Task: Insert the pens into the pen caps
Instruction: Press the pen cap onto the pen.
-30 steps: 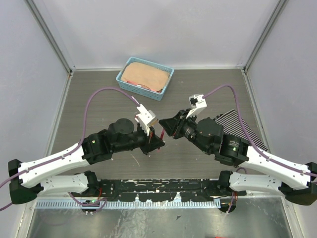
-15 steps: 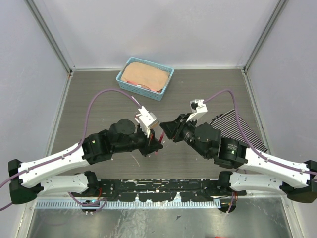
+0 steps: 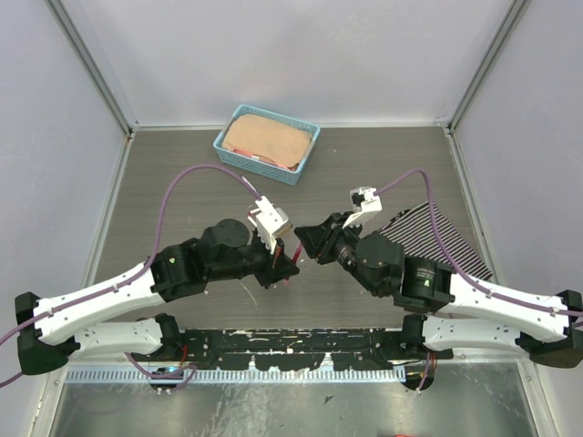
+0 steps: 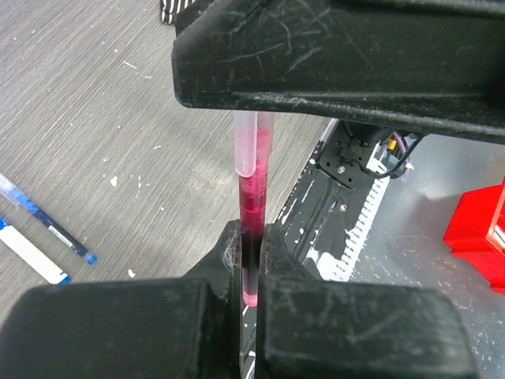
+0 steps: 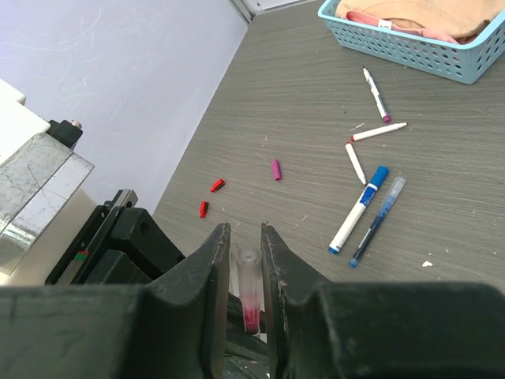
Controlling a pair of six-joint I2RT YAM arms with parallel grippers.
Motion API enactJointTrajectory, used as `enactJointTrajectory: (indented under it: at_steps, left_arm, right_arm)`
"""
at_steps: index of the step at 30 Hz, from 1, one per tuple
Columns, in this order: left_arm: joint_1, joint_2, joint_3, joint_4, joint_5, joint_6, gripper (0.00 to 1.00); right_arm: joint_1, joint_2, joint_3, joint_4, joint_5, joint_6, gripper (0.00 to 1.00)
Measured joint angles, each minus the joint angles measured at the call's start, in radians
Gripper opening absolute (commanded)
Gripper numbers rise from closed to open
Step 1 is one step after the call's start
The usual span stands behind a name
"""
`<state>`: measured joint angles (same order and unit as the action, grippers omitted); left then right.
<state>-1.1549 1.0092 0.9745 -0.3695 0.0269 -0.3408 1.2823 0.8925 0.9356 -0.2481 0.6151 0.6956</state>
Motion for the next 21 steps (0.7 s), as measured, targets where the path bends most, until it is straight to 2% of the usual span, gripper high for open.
enactJointTrajectory:
  at_steps: [2,4,8,10,15,21]
  left_arm:
    - [0.0,0.0,0.0,0.005,0.01,0.001,0.0]
    - [-0.002,0.0,0.0,0.023,0.024,0.002,0.0]
    - [-0.005,0.0,0.0,0.086,0.057,0.005,0.0]
    - [-0.005,0.0,-0.002,0.123,0.069,0.004,0.0]
    - [0.019,-0.016,-0.012,0.235,0.031,-0.008,0.0]
    - [0.02,-0.055,-0.076,0.239,-0.017,-0.024,0.0]
  right_arm:
    - [0.005,-0.008,0.011,-0.022,0.003,0.003,0.0]
    - [0.011,-0.021,0.03,-0.055,0.011,0.011,0.05]
    - [0.024,-0.044,0.089,-0.125,0.025,0.014,0.32]
    - [0.028,-0.043,0.123,-0.152,0.028,0.006,0.41]
    - [0.056,-0.047,0.14,-0.251,0.001,-0.032,0.49]
    - [0.056,-0.103,0.14,-0.29,0.001,-0.097,0.62]
